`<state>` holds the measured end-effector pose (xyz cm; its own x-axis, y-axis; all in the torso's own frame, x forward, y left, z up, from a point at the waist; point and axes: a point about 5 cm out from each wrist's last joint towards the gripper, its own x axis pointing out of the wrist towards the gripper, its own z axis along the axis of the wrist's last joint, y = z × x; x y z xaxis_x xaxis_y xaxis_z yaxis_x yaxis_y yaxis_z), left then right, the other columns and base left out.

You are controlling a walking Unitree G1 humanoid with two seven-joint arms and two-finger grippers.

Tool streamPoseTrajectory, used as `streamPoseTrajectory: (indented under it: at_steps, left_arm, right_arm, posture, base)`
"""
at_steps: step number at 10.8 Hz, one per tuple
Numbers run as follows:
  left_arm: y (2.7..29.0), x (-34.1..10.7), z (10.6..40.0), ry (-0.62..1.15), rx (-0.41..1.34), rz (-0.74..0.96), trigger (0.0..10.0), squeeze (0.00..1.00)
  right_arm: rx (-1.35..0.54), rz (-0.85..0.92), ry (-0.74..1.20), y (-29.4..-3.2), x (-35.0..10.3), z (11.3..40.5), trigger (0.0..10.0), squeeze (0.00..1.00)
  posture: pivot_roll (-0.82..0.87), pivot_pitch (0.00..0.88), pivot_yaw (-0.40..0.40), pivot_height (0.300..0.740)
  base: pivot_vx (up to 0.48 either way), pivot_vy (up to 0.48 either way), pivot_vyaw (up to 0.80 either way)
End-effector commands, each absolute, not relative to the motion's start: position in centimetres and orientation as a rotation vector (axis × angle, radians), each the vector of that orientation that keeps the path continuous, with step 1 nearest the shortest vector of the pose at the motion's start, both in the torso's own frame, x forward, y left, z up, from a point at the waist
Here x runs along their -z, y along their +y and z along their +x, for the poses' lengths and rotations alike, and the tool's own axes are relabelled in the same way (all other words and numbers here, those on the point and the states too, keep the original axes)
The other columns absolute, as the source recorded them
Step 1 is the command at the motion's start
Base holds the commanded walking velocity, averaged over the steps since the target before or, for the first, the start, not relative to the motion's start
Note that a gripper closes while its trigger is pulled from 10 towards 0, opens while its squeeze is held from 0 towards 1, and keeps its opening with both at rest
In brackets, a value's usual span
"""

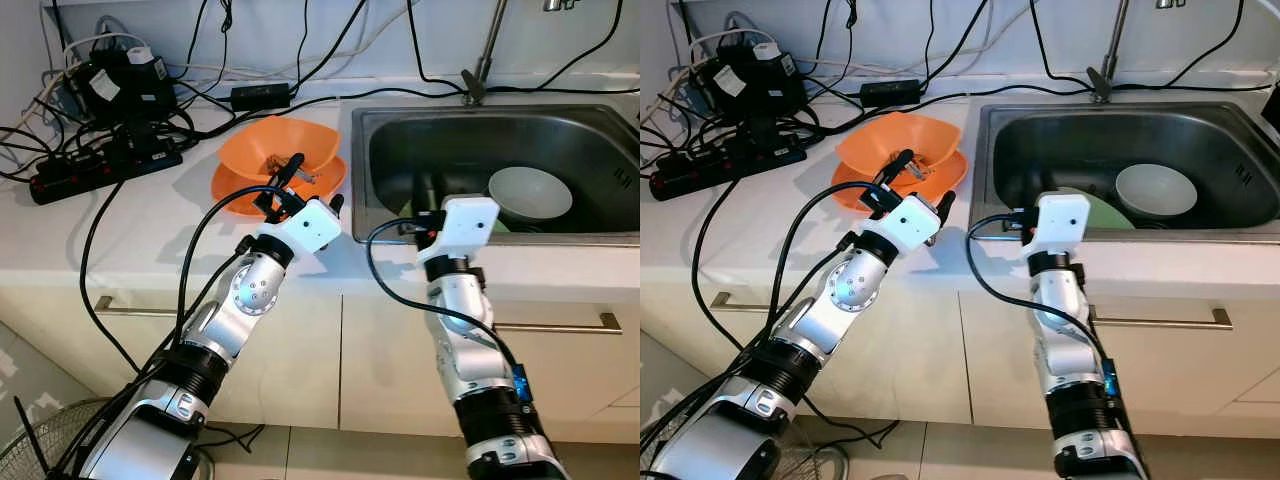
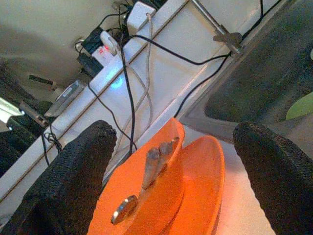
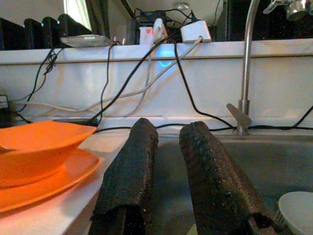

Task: Kitchen organization

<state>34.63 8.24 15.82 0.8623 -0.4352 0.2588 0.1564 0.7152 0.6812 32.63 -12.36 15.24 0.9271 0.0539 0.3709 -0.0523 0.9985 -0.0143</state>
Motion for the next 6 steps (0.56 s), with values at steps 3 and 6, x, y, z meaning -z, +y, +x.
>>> streamPoseTrajectory:
  at_steps: [3,6]
  left_arm:
    - [8.7,-15.9,35.3,-0.408,0.312,0.72,9.1,0.0]
    - [9.3,-16.4,36.1,-0.393,0.232,0.763,4.1,0.0]
  right_arm:
    - [-0.044,-0.006,-0.378,-12.3,-14.7,32.5,10.0,0.0]
    - [-0.05,-0.005,-0.376,-12.0,-14.6,32.5,10.0,0.0]
  posture:
    - [0.05,0.0,0.079,0.74]
    - [0.06,0.0,0.079,0.74]
  base:
    - [0.0,0.0,0.0]
    - [0.0,0.0,0.0]
